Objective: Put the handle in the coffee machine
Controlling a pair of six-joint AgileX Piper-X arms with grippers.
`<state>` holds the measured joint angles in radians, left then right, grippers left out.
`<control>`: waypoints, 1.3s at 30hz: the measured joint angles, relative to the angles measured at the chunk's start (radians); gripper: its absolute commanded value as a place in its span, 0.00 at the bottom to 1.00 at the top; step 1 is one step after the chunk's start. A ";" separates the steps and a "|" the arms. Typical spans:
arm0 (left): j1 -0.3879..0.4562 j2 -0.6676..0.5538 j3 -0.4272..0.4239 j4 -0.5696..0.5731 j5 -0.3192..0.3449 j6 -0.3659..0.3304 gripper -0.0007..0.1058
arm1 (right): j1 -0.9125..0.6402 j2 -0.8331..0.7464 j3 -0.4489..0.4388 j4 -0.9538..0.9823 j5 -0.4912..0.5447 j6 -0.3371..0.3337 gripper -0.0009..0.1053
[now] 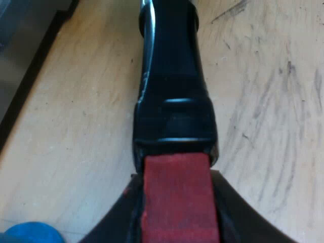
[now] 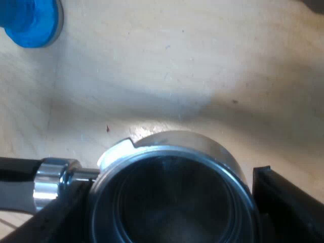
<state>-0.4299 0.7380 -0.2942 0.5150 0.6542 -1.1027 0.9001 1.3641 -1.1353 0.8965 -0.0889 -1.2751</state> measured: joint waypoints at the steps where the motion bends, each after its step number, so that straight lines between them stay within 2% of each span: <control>1: 0.000 0.000 0.000 -0.006 -0.004 -0.003 0.01 | 0.000 0.000 0.000 -0.010 0.004 -0.002 0.81; 4: 0.000 0.000 0.000 -0.015 -0.010 -0.003 0.01 | 0.000 -0.001 0.000 -0.055 0.004 -0.003 0.86; 12: 0.000 0.000 0.004 -0.023 -0.013 0.003 0.01 | 0.000 -0.004 0.000 -0.100 0.039 0.008 0.86; 17: 0.000 0.000 0.009 -0.020 -0.013 0.003 0.01 | 0.000 -0.040 -0.013 -0.101 0.187 -0.023 0.86; 28: 0.008 0.000 0.009 -0.020 -0.013 0.003 0.01 | 0.000 -0.138 -0.075 -0.042 0.269 -0.038 0.86; 30: 0.056 -0.003 0.009 -0.007 -0.013 0.006 0.01 | 0.000 -0.145 -0.075 -0.026 0.287 -0.038 0.86; 31: 0.076 -0.011 0.009 0.007 -0.013 0.006 0.01 | 0.011 -0.178 -0.075 0.011 0.360 -0.038 0.86; 34: 0.106 -0.026 0.003 0.031 -0.020 0.006 0.01 | 0.051 -0.231 -0.075 0.027 0.487 -0.036 0.86; 38: 0.179 -0.034 -0.045 0.112 0.004 0.006 0.01 | 0.162 -0.246 -0.075 0.027 0.689 -0.034 0.86; 39: 0.189 -0.034 -0.048 0.119 0.011 0.006 0.01 | 0.167 -0.246 -0.075 0.027 0.698 -0.034 0.86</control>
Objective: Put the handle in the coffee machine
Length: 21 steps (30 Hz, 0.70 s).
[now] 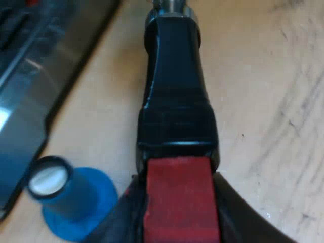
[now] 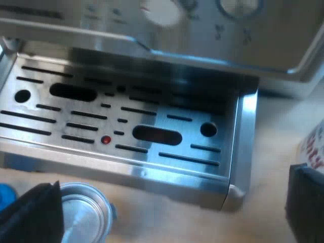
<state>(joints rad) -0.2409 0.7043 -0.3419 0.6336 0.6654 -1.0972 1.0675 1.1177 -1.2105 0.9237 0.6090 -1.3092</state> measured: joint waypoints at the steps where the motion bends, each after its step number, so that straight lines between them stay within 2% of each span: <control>1: 0.015 0.000 -0.006 0.010 0.007 0.000 0.01 | 0.024 0.001 0.000 0.000 0.040 0.000 0.86; 5: 0.069 0.000 -0.023 0.061 0.015 0.000 0.01 | 0.094 0.001 0.000 0.000 0.094 0.000 0.86; 10: 0.114 0.000 -0.068 0.146 0.052 0.016 0.01 | 0.161 0.001 0.000 -0.005 0.097 0.000 0.86; 12: 0.128 0.000 -0.092 0.193 0.081 0.027 0.01 | 0.163 0.001 0.000 -0.007 0.099 0.000 0.86; 15: 0.150 -0.003 -0.109 0.230 0.091 0.051 0.01 | 0.163 0.001 0.000 -0.012 0.100 0.011 0.86; 16: 0.162 -0.010 -0.114 0.244 0.090 0.071 0.01 | 0.163 0.001 0.000 -0.024 0.073 0.035 0.86; 21: 0.197 -0.026 -0.127 0.290 0.090 0.108 0.01 | 0.167 0.001 0.000 -0.084 0.010 0.046 0.86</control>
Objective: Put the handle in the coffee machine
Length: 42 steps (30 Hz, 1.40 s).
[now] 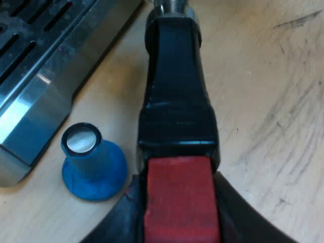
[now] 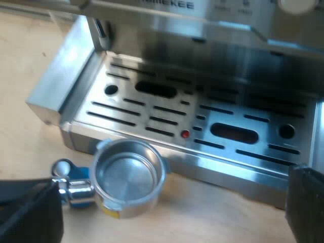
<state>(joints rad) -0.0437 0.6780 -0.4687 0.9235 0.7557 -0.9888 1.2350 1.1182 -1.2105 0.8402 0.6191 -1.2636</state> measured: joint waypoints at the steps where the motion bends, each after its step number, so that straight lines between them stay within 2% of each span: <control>1: 0.010 0.000 0.000 0.008 0.000 0.001 0.01 | 0.007 0.000 0.000 -0.015 0.000 -0.003 0.86; 4: 0.033 -0.010 0.000 0.018 0.014 0.002 0.01 | 0.043 0.000 0.016 -0.084 0.023 -0.035 0.86; 8: 0.078 -0.021 0.000 0.027 0.032 0.002 0.01 | 0.097 0.000 0.058 -0.168 0.064 -0.042 0.86; 13: 0.172 -0.023 0.000 0.064 0.048 0.023 0.01 | 0.166 0.000 0.153 -0.296 0.153 -0.044 0.86; 20: 0.317 -0.023 0.000 0.064 0.052 0.084 0.01 | 0.183 0.000 0.261 -0.466 0.157 -0.050 0.86; 21: 0.332 -0.023 0.000 0.064 0.054 0.096 0.01 | 0.183 0.000 0.280 -0.511 0.171 -0.075 0.86; 22: 0.356 -0.023 0.000 0.067 0.076 0.116 0.01 | 0.183 0.000 0.300 -0.565 0.179 -0.118 0.86; 25: 0.417 -0.012 0.000 0.050 0.130 0.153 0.01 | 0.183 0.000 0.333 -0.680 0.189 -0.187 0.86; 32: 0.429 0.059 -0.002 0.004 0.157 0.172 0.01 | 0.183 0.041 0.339 -0.813 0.234 -0.246 0.86; 37: 0.429 0.181 -0.025 0.011 0.168 0.273 0.01 | 0.183 0.148 0.339 -0.969 0.249 -0.269 0.86; 42: 0.429 0.276 -0.084 0.014 0.173 0.309 0.01 | 0.183 0.212 0.339 -1.058 0.266 -0.274 0.86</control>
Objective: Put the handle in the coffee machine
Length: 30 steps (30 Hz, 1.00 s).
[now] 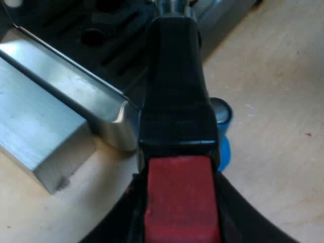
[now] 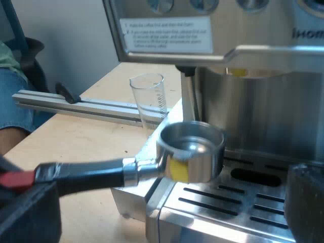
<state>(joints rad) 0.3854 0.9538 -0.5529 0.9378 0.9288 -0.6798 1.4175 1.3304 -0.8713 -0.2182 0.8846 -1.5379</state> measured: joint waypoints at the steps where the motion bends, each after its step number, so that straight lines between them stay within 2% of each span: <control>1: 0.000 0.026 -0.020 0.005 0.002 0.019 0.01 | 0.000 0.012 0.000 -0.018 0.000 0.000 0.86; 2: 0.000 0.042 -0.030 0.007 0.003 0.028 0.01 | 0.000 0.016 0.000 -0.025 0.000 0.000 0.86; 9: 0.000 0.213 -0.127 0.133 0.004 0.241 0.01 | -0.004 0.041 0.000 -0.074 0.000 -0.002 0.86; 14: 0.000 0.298 -0.167 0.143 0.004 0.302 0.01 | -0.010 0.053 0.000 -0.084 0.002 -0.002 0.86; 18: 0.000 0.317 -0.188 0.143 0.008 0.374 0.01 | -0.018 0.073 0.000 -0.090 0.038 -0.002 0.86; 20: -0.003 0.317 -0.190 0.143 0.016 0.386 0.01 | -0.033 0.091 0.000 -0.097 0.080 -0.010 0.86; 24: -0.027 0.317 -0.190 0.135 0.036 0.387 0.01 | -0.065 0.122 0.000 -0.127 0.094 -0.041 0.86; 28: -0.064 0.323 -0.191 0.106 0.040 0.385 0.01 | -0.095 0.156 0.000 -0.208 0.098 -0.105 0.86; 30: -0.072 0.349 -0.194 0.090 0.058 0.359 0.01 | -0.099 0.170 0.000 -0.254 0.102 -0.151 0.86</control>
<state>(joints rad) 0.3132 1.3032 -0.7466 1.0280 0.9864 -0.3212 1.3180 1.5002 -0.8713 -0.4724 0.9865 -1.6890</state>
